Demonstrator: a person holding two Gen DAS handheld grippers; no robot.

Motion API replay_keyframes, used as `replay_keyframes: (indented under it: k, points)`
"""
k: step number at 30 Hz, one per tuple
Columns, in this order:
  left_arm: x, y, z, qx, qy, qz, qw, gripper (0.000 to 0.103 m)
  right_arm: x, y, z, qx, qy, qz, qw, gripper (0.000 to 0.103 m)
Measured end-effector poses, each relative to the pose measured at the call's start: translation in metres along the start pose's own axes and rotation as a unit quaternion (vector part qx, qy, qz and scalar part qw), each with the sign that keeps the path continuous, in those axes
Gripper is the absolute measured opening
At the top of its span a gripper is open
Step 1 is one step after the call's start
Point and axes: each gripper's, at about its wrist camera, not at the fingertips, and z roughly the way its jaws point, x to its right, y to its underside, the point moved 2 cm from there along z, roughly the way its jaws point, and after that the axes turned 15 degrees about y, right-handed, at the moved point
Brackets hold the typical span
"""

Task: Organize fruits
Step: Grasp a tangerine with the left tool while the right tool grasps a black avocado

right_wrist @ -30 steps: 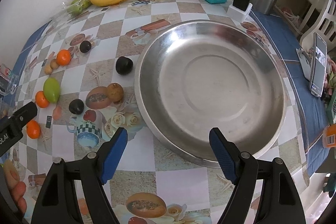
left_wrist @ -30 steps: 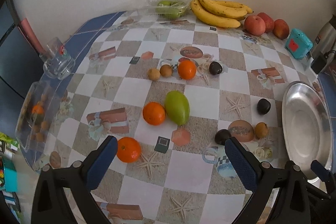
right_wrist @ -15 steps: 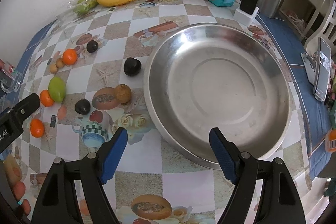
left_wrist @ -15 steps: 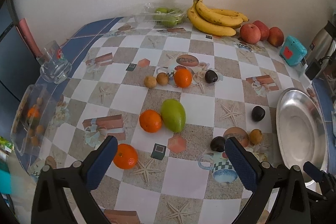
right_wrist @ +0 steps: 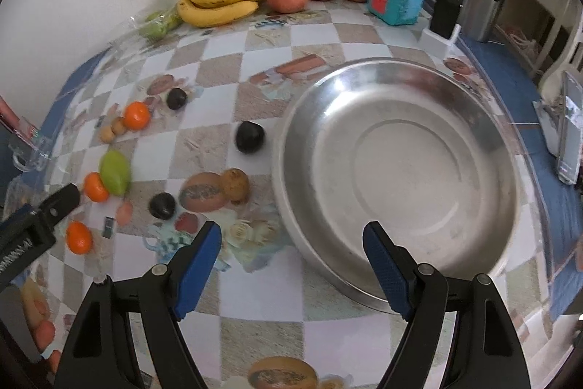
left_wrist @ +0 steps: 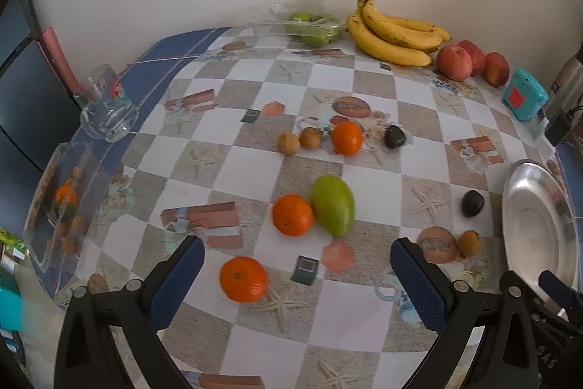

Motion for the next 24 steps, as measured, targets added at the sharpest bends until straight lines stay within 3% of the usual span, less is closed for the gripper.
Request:
replay_keyframes:
  k: [14,24]
  points:
    - [-0.065,0.000,0.004,-0.008,-0.013,-0.093,0.9956,0.103,-0.064,-0.013,-0.016,0.042,-0.078,-0.073,0.993,0.081]
    - [-0.070,0.010,0.028,-0.056,-0.014,-0.106,0.9927,0.103,-0.094,-0.013,0.000,0.020,-0.091,-0.113,0.989,0.081]
